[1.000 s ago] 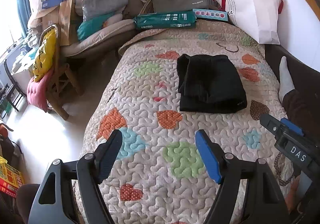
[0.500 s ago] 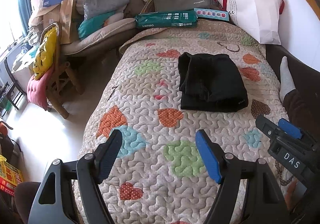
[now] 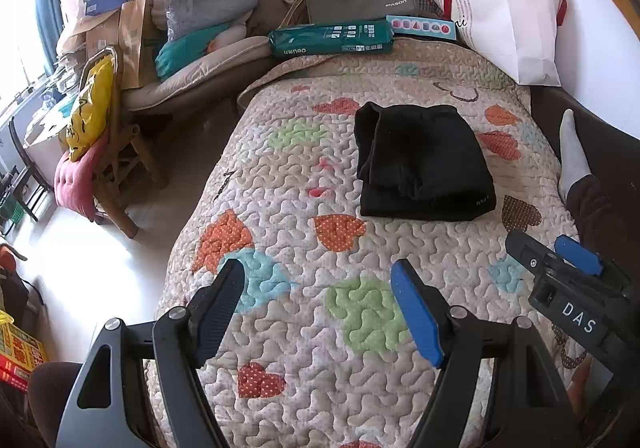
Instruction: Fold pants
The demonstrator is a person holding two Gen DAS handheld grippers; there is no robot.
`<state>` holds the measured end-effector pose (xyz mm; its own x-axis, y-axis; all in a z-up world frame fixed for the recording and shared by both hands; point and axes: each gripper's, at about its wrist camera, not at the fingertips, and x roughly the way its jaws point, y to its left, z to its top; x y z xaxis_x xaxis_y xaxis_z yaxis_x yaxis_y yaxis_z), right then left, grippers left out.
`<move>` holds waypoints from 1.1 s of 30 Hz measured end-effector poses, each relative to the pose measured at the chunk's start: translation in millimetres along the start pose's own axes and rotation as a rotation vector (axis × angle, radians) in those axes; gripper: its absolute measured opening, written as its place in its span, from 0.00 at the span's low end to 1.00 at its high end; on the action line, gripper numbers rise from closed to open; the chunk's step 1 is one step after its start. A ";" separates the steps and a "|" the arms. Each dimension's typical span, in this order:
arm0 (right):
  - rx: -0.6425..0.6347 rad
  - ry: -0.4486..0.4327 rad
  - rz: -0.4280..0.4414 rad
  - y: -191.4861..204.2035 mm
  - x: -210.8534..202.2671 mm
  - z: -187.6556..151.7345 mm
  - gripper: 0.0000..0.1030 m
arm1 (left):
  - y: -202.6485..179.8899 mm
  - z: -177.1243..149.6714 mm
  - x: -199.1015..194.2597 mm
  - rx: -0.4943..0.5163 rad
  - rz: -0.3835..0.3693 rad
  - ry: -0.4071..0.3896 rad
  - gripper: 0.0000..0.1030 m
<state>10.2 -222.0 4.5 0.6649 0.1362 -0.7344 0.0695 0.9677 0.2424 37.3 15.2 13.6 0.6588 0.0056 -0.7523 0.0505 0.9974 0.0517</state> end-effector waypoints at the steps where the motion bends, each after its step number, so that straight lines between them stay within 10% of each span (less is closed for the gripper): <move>1: 0.000 0.000 0.000 0.2 -0.3 0.1 0.78 | -0.3 -0.3 0.1 0.001 0.000 0.000 0.73; 33: -0.139 0.005 -0.220 9.5 8.1 -4.3 0.81 | 2.6 -7.3 6.9 -0.023 -0.004 0.015 0.73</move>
<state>13.0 -210.8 -1.9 0.6410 -0.0801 -0.7633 0.1088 0.9940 -0.0129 36.4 18.3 3.7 0.6475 0.0029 -0.7620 0.0356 0.9988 0.0341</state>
